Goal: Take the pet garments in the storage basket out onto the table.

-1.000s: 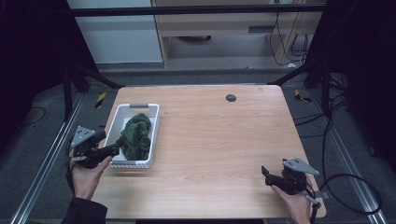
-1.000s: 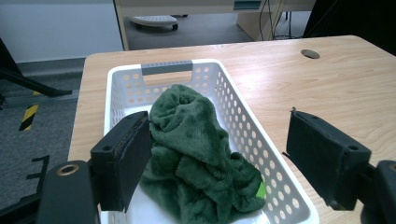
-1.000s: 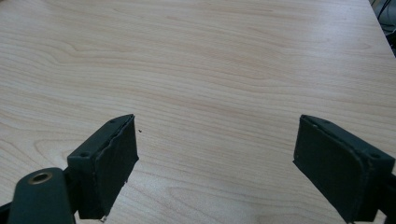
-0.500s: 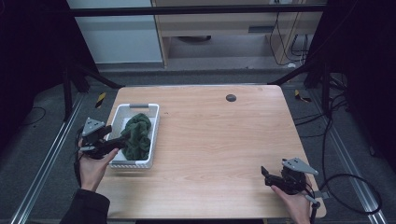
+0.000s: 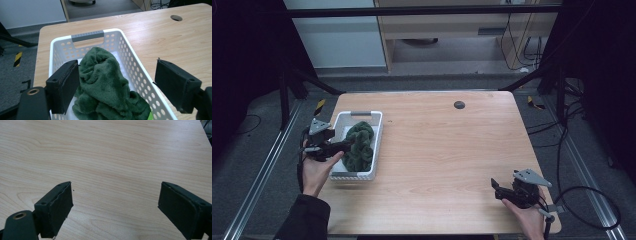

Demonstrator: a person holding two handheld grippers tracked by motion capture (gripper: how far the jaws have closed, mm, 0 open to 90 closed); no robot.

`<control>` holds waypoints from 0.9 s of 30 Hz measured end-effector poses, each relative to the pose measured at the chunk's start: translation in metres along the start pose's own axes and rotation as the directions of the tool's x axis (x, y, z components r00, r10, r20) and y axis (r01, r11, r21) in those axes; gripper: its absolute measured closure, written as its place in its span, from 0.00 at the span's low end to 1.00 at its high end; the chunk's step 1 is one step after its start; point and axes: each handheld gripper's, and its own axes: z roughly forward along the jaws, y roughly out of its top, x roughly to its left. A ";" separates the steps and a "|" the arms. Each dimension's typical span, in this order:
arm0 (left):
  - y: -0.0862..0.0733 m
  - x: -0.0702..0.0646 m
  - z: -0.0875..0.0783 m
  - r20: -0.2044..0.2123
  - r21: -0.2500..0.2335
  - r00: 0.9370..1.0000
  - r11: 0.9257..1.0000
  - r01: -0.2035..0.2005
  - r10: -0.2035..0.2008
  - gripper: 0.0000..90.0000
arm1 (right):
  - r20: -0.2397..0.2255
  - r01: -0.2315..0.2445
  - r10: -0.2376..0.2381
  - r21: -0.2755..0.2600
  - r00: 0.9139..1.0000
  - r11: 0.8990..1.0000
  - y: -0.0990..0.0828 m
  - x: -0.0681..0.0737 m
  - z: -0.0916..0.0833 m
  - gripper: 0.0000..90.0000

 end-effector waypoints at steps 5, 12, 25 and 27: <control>0.001 0.001 0.005 -0.006 0.018 1.000 1.000 -0.004 0.004 0.21 | -0.002 -0.005 0.005 0.006 1.000 1.000 0.000 0.000 0.000 0.13; 0.006 0.001 0.017 -0.011 0.063 1.000 0.998 -0.019 0.019 0.21 | -0.002 0.005 -0.005 0.007 1.000 1.000 0.000 0.000 0.001 0.13; 0.008 0.001 0.041 -0.014 0.158 0.999 0.987 -0.031 0.034 0.20 | -0.008 0.004 -0.004 0.016 1.000 1.000 -0.001 0.000 0.002 0.12; 0.008 0.002 0.044 -0.015 0.172 0.999 0.985 -0.033 0.036 0.20 | -0.011 0.007 -0.007 0.017 1.000 1.000 -0.001 0.000 0.002 0.12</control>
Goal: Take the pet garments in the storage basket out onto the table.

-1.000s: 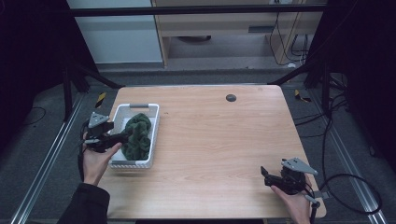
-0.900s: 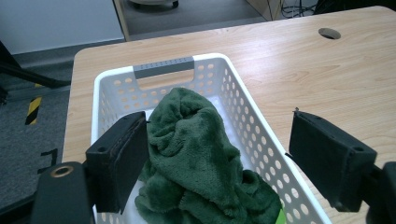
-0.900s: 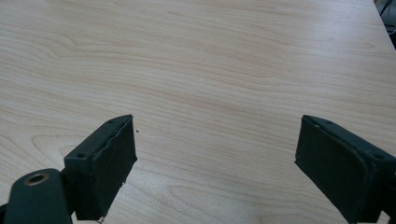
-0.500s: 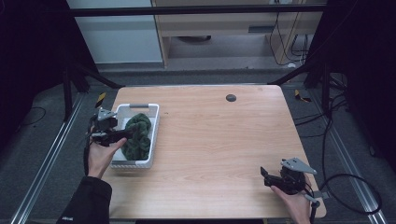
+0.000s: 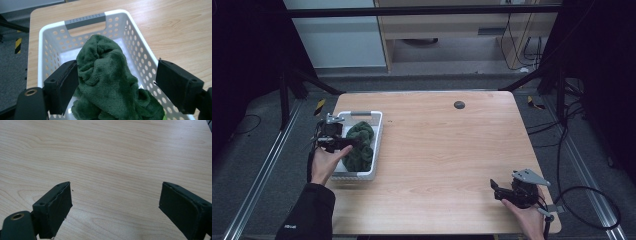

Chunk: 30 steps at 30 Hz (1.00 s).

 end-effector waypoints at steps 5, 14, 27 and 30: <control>0.000 0.003 0.008 -0.003 0.031 1.000 1.000 0.005 -0.005 0.19 | -0.006 -0.003 0.003 0.008 1.000 1.000 0.000 0.001 0.001 0.12; -0.001 0.004 0.021 0.003 0.094 1.000 0.996 0.003 -0.003 0.18 | -0.007 0.006 -0.006 0.018 1.000 1.000 0.000 0.001 0.002 0.11; -0.002 0.004 0.038 0.001 0.168 1.000 0.986 0.014 -0.015 0.18 | -0.013 0.007 -0.006 0.026 1.000 1.000 -0.001 0.001 0.004 0.10; -0.003 0.004 0.042 0.002 0.186 1.000 0.983 0.012 -0.013 0.18 | -0.021 0.002 -0.001 0.029 1.000 1.000 -0.001 0.001 0.004 0.10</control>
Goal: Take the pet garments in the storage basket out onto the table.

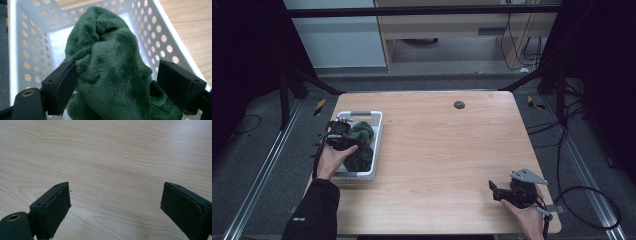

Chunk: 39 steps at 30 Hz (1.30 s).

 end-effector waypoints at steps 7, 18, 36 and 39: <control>-0.001 -0.001 0.010 -0.003 0.042 1.000 0.999 0.001 -0.001 0.18 | -0.004 0.005 -0.005 0.004 1.000 1.000 0.000 -0.001 0.001 0.09; -0.003 0.001 0.017 -0.006 0.095 1.000 0.995 0.007 -0.006 0.30 | -0.010 0.005 -0.005 0.015 1.000 1.000 0.000 -0.001 0.002 0.08; -0.008 0.007 0.016 0.011 0.154 0.998 0.986 0.064 -0.066 0.76 | -0.017 0.003 -0.003 0.022 1.000 1.000 0.000 -0.001 0.002 0.08; -0.008 0.008 0.011 0.007 0.136 0.997 0.988 0.069 -0.071 0.79 | -0.017 0.002 -0.002 0.022 1.000 1.000 0.000 -0.001 0.002 0.08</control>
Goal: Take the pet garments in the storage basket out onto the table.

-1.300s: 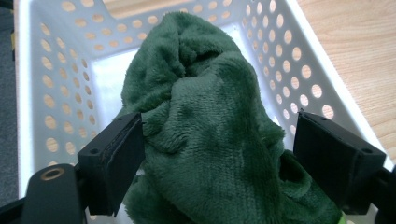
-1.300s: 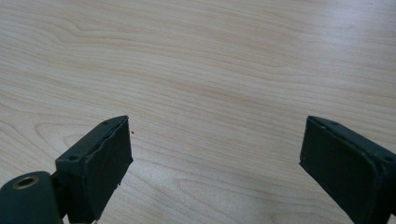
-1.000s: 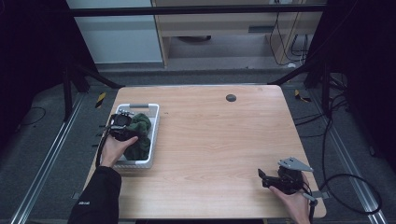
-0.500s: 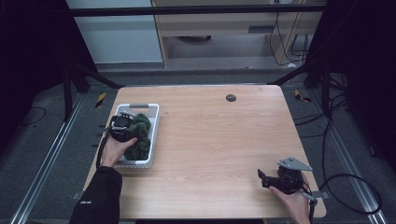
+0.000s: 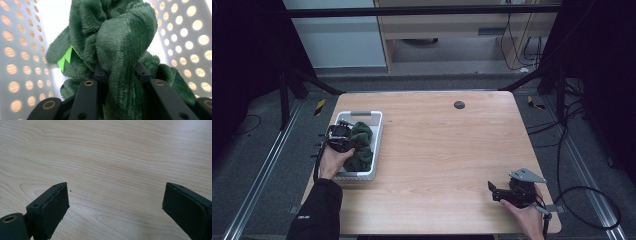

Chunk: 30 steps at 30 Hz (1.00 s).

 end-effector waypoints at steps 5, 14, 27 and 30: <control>0.000 0.002 -0.014 0.001 -0.037 1.000 0.999 0.004 -0.004 0.81 | 0.001 -0.001 0.001 0.000 1.000 1.000 0.000 0.000 0.000 0.08; 0.002 0.001 -0.045 0.015 -0.104 1.000 0.994 -0.017 0.019 0.81 | 0.007 0.010 -0.010 -0.002 1.000 1.000 0.000 0.000 0.000 0.08; 0.006 -0.004 -0.093 0.023 -0.182 0.998 0.981 -0.060 0.065 0.81 | 0.009 0.017 -0.017 0.000 1.000 1.000 0.000 0.001 0.000 0.08; 0.007 -0.007 -0.102 0.023 -0.194 0.996 0.978 -0.078 0.084 0.81 | 0.009 0.017 -0.018 0.001 1.000 1.000 0.000 0.001 0.000 0.08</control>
